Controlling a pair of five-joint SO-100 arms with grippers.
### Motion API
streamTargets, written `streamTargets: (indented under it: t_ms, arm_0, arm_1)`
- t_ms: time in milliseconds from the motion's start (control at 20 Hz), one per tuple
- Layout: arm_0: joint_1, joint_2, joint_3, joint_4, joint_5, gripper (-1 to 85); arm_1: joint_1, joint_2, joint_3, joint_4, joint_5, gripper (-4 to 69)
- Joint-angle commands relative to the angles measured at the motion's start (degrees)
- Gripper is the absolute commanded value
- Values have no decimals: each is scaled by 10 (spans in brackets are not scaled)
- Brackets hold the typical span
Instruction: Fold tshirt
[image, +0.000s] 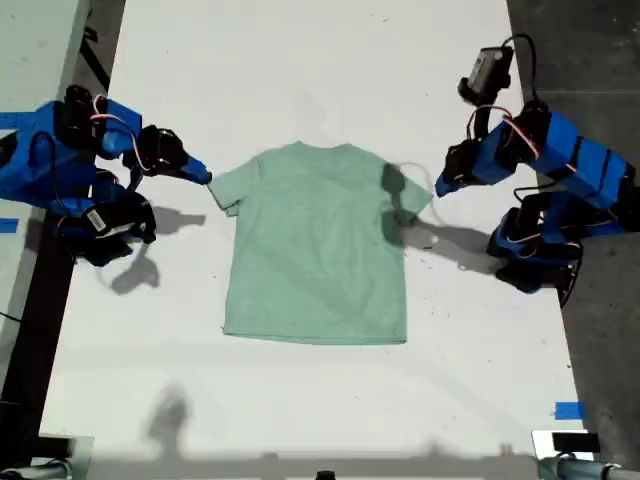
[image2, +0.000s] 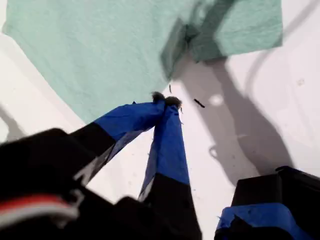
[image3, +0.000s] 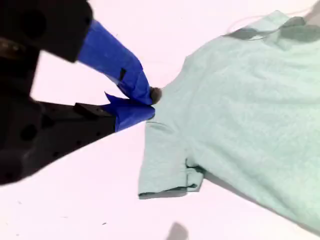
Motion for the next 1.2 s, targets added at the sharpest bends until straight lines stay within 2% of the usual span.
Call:
streamTargets:
  t_ms: [0,150,300,600,650,700,750,800,900,1150]
  arm_0:
    - [-47,-84,-106,56,60,1]
    - [-84,-171,-169,112,121,1]
    - [-107,-195,-190,124,159,1]
    - [-113,-213,-179,125,171,1]
    - [-116,-213,-179,125,171,1]
    - [-118,-213,-179,124,173,1]
    - [-119,-213,-179,124,173,1]
    - [-119,-213,-179,122,173,1]
    - [-119,-213,-178,117,173,1]
    - [-120,-218,-167,104,173,1]
  arm_1:
    - [33,-41,-84,21,-46,4]
    - [59,-105,-145,43,-90,4]
    - [76,-142,-188,48,-129,4]
    - [95,-177,-191,50,-178,3]
    - [97,-179,-186,50,-185,29]
    - [98,-180,-178,49,-194,134]
    - [102,-180,-164,47,-197,202]
    - [108,-180,-143,39,-200,248]
    - [122,-179,-83,7,-206,286]
    - [168,-180,97,-158,-236,291]
